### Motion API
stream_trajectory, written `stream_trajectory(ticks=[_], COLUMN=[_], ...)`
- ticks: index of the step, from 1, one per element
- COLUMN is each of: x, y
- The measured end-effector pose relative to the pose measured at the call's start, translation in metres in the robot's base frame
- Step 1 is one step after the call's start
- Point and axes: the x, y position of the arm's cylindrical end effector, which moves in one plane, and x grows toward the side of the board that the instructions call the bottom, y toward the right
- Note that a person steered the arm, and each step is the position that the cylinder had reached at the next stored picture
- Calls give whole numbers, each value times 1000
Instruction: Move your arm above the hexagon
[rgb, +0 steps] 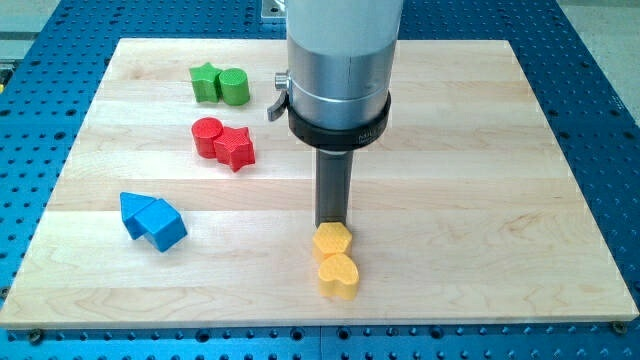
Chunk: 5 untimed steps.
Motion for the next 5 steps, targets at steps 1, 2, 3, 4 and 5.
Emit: stream_trajectory(ticks=[1,2,3,4,5], x=[-1,-31,-46,-48,-54], y=[-10,-10,-10,-10,-10])
